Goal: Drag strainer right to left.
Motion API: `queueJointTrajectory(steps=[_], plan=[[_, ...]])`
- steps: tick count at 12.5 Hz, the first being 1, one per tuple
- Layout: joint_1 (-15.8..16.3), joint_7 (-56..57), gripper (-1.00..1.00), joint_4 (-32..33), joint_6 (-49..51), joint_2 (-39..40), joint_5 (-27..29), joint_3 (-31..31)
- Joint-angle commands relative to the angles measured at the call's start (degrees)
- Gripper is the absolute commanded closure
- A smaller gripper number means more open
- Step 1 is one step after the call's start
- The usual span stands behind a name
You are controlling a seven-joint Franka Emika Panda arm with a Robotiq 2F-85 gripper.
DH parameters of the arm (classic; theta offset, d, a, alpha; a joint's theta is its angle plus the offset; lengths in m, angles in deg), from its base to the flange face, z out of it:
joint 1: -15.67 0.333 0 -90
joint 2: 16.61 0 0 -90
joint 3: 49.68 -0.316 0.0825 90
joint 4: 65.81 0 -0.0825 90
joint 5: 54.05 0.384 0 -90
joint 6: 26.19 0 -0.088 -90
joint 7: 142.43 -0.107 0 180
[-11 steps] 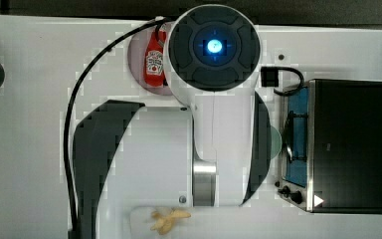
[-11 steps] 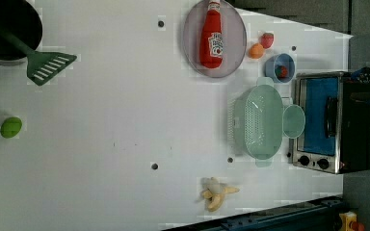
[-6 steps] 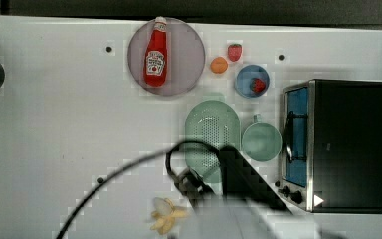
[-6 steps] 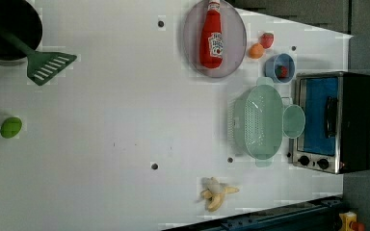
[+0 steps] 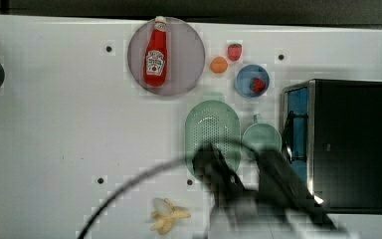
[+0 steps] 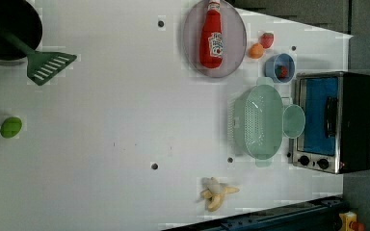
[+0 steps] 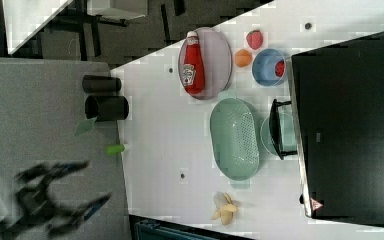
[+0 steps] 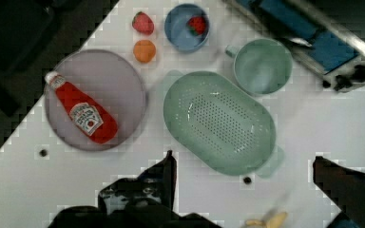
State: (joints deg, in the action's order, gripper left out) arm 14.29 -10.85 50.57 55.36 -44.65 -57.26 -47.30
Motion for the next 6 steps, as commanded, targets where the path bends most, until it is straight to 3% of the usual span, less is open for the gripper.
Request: queueJointTrajectory(steps=[1, 6], plan=[[0.9, -8.2, -1.0, 11.4, -6.3, 12.5, 0.2, -1.9], [0.8, -26.1, -1.0, 19.0, -32.0, 26.8, 0.2, -1.9]])
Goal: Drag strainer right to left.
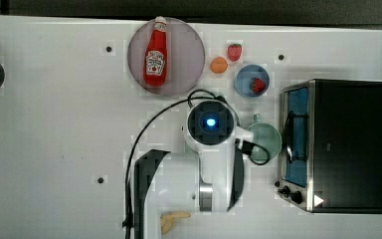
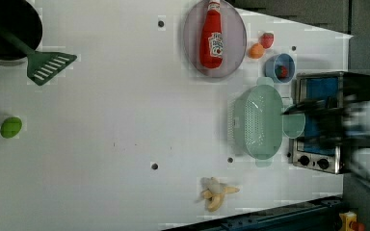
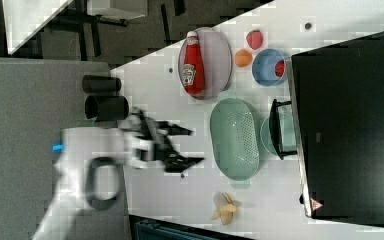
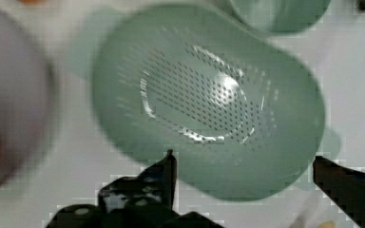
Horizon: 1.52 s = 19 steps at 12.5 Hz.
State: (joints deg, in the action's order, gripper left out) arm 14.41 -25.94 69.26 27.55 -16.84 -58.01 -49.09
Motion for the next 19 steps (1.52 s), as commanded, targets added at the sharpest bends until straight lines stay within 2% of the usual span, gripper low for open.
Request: queueJointTrajectory(steps=[1, 5, 10, 14, 19], plan=[[0.7, -13.5, -1.0, 0.9, -8.3, 1.8, 0.9, -0.1], [0.8, -24.7, -1.0, 2.5, -17.8, 10.9, 0.9, -0.2], [1.6, -25.1, -1.0, 3.9, -26.8, 19.1, 1.1, -1.7], [2.9, -29.5, -1.0, 4.6, -28.1, 20.5, 1.4, -2.5], [6.4, -32.0, -1.0, 4.6, -28.2, 20.5, 1.7, -5.0]])
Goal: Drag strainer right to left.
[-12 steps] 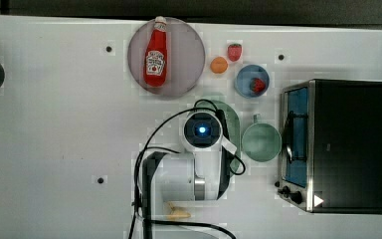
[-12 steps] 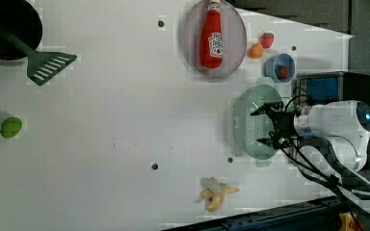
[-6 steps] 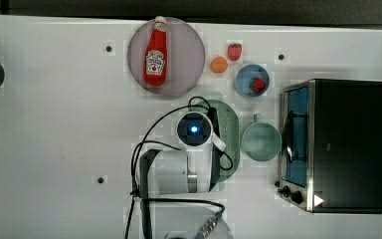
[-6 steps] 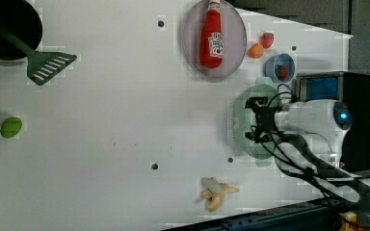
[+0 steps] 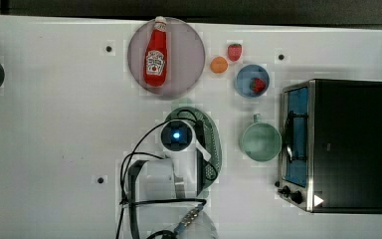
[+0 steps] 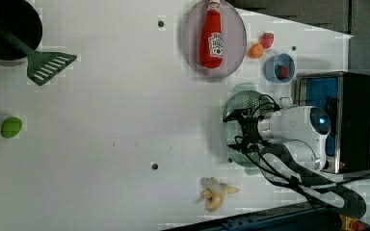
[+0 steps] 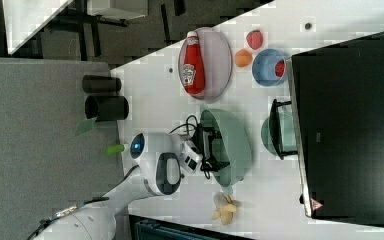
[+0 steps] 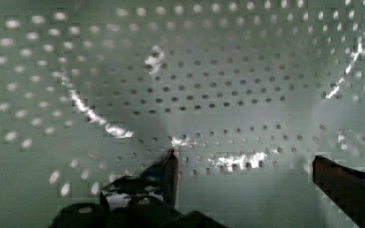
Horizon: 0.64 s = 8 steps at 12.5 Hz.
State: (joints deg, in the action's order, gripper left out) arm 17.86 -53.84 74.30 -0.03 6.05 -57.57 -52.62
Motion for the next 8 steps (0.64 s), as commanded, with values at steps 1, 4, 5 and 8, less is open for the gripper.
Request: queueJointTrajectory(steps=[1, 4, 5, 8], plan=[[3.8, -5.7, -1.0, -0.5, -0.6, -2.4, 2.0, -2.0], [6.8, -10.1, -1.0, -1.5, -0.3, -1.6, 4.2, -3.6], [7.8, -11.1, -1.0, -2.2, -0.3, -1.1, 5.0, -4.1], [10.9, -12.9, -1.0, -5.0, 0.0, 0.8, 8.2, -5.2]])
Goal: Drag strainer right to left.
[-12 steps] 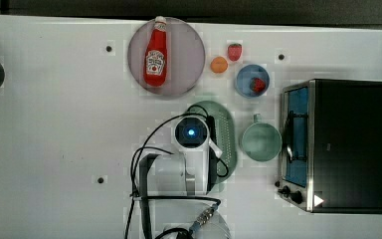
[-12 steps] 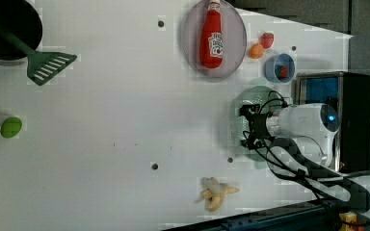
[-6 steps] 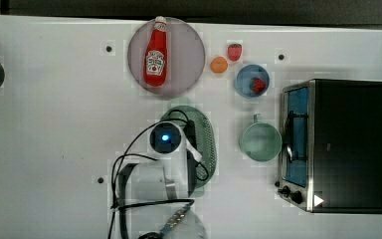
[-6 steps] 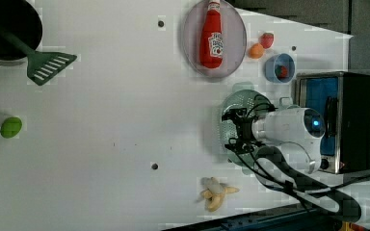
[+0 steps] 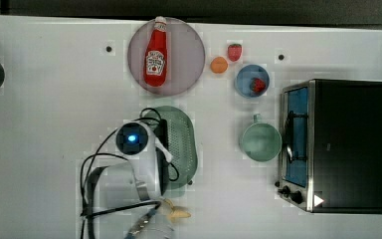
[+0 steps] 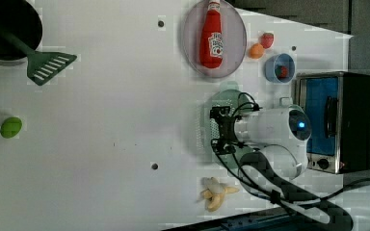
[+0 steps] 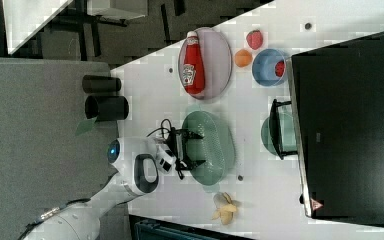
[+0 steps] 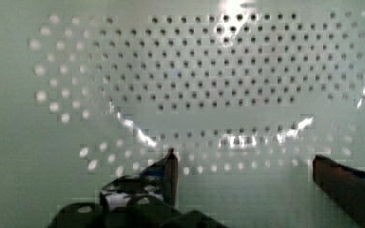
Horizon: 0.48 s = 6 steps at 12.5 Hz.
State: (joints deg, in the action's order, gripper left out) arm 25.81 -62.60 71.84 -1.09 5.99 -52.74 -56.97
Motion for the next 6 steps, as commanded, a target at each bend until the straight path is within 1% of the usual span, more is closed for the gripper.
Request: queueJointTrajectory(steps=[1, 6], plan=[[4.1, -4.2, -1.0, -3.6, 1.1, 1.5, 4.5, -1.0], [9.2, -5.5, -1.0, -9.0, 3.0, 4.4, 8.3, -1.2]])
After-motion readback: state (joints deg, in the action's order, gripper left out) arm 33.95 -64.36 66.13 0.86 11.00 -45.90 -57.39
